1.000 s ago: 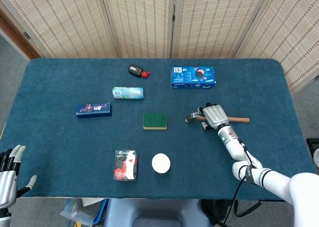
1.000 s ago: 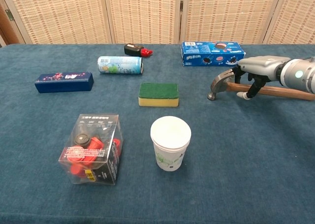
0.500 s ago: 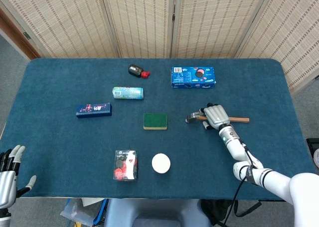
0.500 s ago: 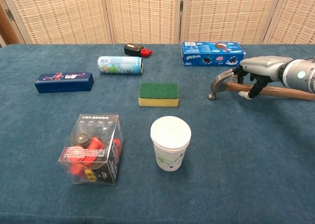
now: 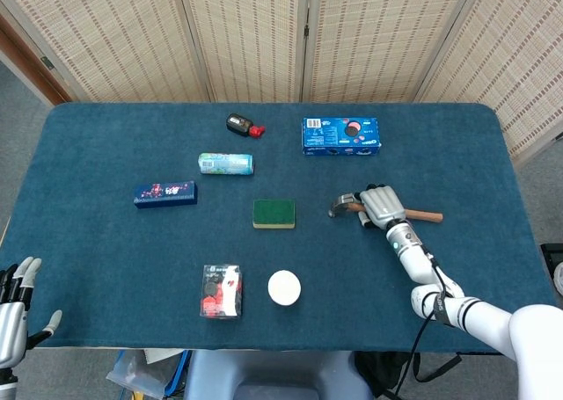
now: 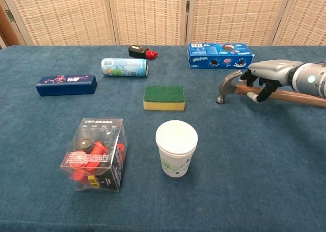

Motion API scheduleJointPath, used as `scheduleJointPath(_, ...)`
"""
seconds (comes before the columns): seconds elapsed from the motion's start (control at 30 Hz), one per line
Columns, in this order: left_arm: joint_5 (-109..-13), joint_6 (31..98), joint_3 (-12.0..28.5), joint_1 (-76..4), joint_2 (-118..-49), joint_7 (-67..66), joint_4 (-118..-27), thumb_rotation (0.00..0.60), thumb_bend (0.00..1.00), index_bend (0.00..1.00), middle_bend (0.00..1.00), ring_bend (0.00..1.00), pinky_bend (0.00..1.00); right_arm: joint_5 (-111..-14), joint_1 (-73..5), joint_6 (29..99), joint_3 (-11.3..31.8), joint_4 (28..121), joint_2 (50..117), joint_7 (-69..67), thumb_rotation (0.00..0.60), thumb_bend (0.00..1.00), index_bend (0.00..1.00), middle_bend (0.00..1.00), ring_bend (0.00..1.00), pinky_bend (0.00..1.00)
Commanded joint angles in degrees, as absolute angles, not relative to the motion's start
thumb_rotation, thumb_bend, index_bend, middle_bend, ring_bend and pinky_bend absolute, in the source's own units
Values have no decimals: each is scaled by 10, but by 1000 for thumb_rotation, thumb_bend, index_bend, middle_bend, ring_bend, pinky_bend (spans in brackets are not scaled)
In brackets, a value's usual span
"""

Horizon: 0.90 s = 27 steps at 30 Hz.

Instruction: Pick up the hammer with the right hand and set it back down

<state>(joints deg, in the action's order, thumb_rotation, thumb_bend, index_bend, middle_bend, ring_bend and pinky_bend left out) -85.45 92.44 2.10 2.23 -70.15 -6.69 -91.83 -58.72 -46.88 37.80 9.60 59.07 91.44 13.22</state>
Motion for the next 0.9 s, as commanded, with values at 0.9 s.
scheduleJointPath(0.9,-852,923,21,25,-702,-69,-918,600,260,0,0,0,0,-669,-421,431,93,630,863,13,600,747,594,695,569,496)
